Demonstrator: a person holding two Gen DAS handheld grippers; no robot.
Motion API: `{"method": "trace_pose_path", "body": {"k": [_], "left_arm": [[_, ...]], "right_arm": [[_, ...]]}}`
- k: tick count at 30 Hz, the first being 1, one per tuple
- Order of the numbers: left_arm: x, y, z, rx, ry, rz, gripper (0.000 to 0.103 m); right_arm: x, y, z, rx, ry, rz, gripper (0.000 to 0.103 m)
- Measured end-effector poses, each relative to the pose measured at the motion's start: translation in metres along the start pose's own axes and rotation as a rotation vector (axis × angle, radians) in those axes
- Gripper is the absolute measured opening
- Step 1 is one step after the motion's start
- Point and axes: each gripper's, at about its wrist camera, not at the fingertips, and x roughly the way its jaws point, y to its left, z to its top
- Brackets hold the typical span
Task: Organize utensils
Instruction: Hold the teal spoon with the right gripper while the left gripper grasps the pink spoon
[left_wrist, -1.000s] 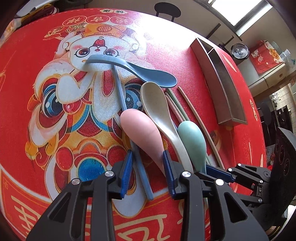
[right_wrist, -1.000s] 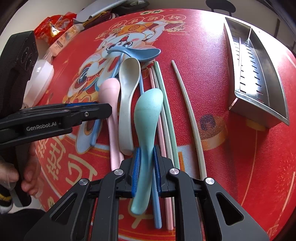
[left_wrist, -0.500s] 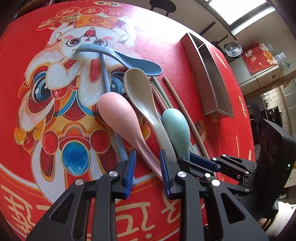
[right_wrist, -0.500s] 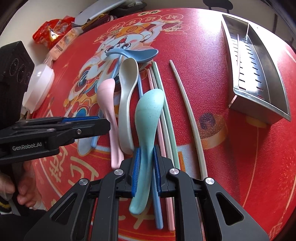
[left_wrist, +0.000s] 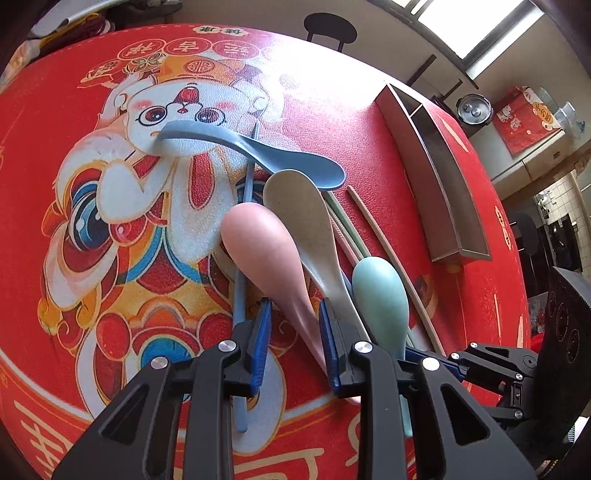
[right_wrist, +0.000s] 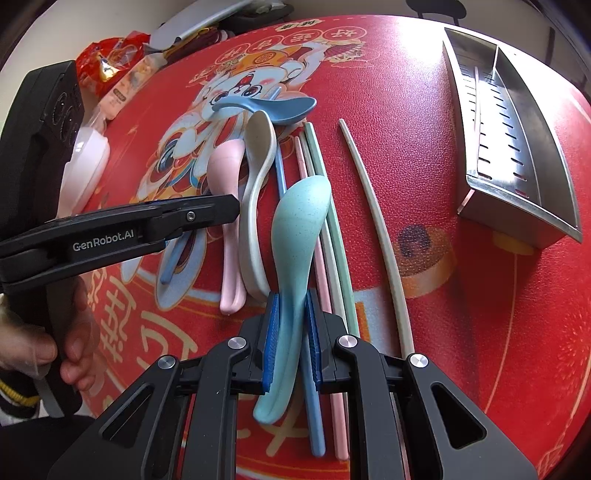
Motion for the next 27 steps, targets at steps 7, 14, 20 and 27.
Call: {"method": "trace_pose_path", "body": {"k": [7,14,20,27], "left_arm": [[0.001,0.007,0.003,-0.012,-0.002,-0.042,0.016],[0.0,0.008,0.0,0.016,0.008,-0.059,0.01],[0.003,0.001,0.008,0.051,-0.021,-0.013,0.021],[0.006,-0.001,0.016,0.058,-0.053,0.014,0.026]], "right_arm": [[0.0,0.0,0.0,0.003,0.001,0.002,0.015],[0.001,-0.001,0.0,0.011,0.002,0.009,0.015],[0.001,-0.001,0.0,0.01,0.003,0.011,0.015],[0.001,0.0,0.0,0.012,0.003,0.014,0.015]]}}
